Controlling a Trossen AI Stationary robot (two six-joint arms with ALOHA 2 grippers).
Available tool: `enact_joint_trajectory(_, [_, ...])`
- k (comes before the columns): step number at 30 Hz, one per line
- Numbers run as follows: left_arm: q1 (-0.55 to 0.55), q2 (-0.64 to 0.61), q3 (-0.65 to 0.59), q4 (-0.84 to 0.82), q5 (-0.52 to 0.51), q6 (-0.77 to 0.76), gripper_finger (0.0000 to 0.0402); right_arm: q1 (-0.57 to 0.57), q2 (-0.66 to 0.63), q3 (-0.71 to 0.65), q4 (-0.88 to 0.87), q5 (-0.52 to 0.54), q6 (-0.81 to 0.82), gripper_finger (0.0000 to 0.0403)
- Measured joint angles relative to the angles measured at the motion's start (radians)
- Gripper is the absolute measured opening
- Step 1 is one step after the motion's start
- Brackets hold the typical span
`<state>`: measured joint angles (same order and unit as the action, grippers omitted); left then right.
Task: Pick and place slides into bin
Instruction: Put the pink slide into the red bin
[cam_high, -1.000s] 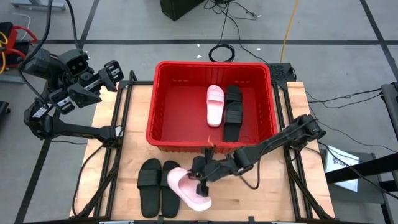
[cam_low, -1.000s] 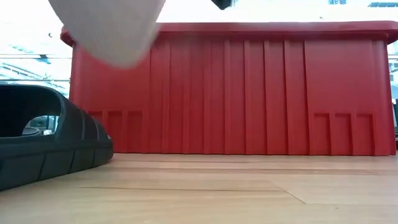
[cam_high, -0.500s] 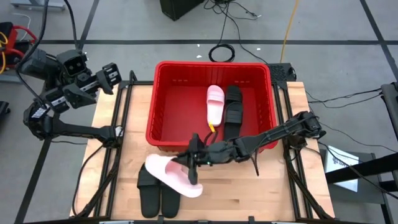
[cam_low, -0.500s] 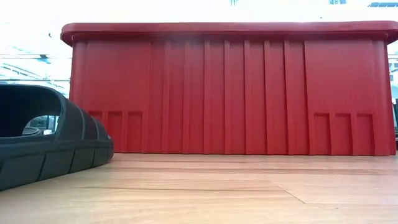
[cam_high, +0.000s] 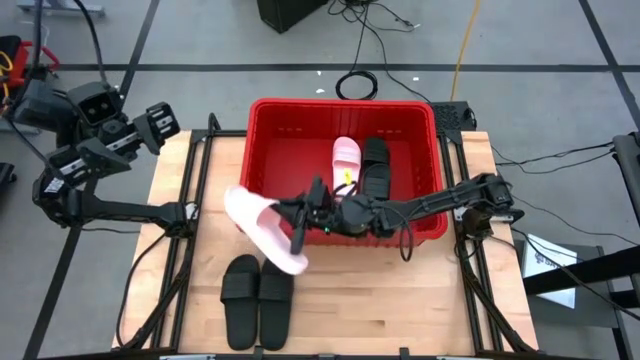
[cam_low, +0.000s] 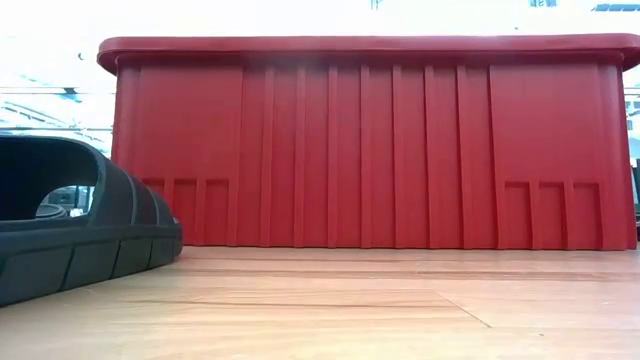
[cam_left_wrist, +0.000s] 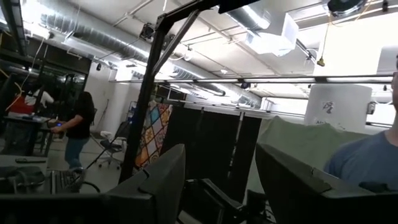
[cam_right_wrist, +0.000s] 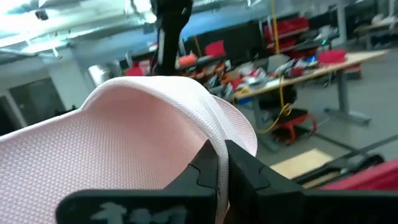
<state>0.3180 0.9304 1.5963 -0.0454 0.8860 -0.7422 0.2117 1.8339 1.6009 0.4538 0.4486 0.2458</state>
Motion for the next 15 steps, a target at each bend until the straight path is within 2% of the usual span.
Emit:
enact_joint_trajectory(4, [0.000, 0.007, 0.000, -0.002, -0.014, 0.009, 0.0202, -0.037, -0.010, 0.000, 0.014, 0.001, -0.048, 0.0004])
enact_joint_trajectory(8, [0.000, 0.013, 0.000, -0.003, -0.086, 0.043, 0.0202, -0.076, -0.046, 0.000, -0.047, 0.004, -0.129, 0.0004])
enact_joint_trajectory(12, [0.003, 0.018, 0.000, -0.003, -0.156, 0.074, 0.0202, -0.114, -0.130, 0.000, -0.253, 0.092, -0.164, 0.0004])
enact_joint_trajectory(15, [0.003, 0.019, 0.000, -0.003, -0.206, 0.097, 0.0202, -0.137, -0.209, 0.000, -0.472, 0.168, -0.166, 0.0004])
